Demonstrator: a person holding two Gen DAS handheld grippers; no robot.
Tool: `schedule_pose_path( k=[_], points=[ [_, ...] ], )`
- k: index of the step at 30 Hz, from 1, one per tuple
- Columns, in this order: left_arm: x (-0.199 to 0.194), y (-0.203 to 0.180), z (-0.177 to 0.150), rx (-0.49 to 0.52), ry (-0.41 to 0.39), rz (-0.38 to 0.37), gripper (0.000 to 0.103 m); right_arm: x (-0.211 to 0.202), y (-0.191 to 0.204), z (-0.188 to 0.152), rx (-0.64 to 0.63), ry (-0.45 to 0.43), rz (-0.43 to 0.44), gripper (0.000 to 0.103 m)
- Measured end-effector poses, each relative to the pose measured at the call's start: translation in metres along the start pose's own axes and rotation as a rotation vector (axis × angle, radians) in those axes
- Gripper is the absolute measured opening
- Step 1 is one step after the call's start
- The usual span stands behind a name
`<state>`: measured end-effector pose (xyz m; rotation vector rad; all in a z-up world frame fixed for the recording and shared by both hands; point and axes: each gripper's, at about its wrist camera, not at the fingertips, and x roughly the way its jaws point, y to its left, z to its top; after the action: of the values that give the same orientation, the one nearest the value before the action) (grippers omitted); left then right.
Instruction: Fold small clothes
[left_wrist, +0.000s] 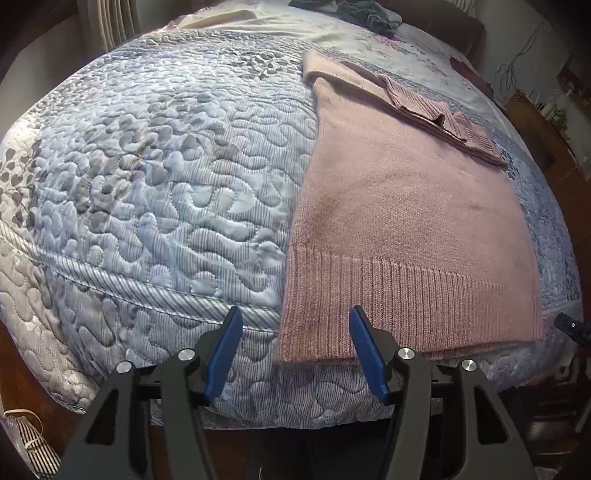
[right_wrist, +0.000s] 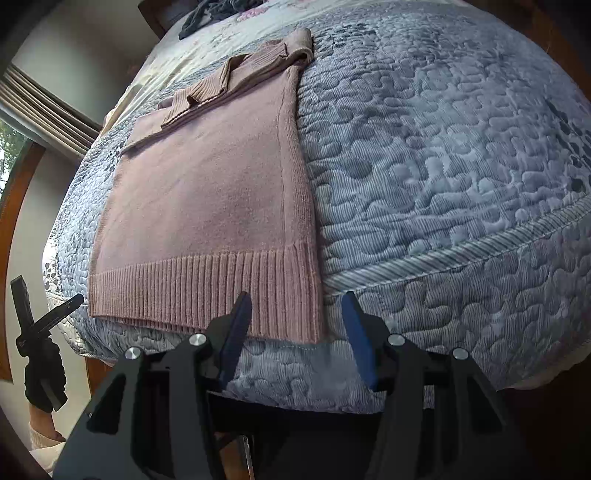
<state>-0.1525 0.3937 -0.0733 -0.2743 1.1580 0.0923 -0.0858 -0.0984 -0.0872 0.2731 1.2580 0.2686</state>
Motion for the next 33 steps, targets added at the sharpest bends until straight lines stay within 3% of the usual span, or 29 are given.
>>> schedule_pose_path(
  k=[3, 17, 23, 33],
  points=[
    [0.003, 0.005, -0.009, -0.031, 0.014, -0.044, 0.06, 0.008, -0.003, -0.009, 0.02, 0.027, 0.007, 0.052],
    [0.023, 0.012, -0.019, -0.102, 0.054, -0.117, 0.061, 0.013, -0.016, -0.018, 0.081, 0.042, 0.02, 0.052],
    [0.032, 0.008, -0.013, -0.099, 0.069, -0.108, 0.061, 0.02, -0.026, -0.016, 0.091, 0.074, 0.022, 0.052],
    [0.044, -0.005, -0.002, -0.083, 0.087, -0.119, 0.061, 0.04, -0.01, -0.01, 0.06, 0.12, 0.04, 0.049]
  ],
)
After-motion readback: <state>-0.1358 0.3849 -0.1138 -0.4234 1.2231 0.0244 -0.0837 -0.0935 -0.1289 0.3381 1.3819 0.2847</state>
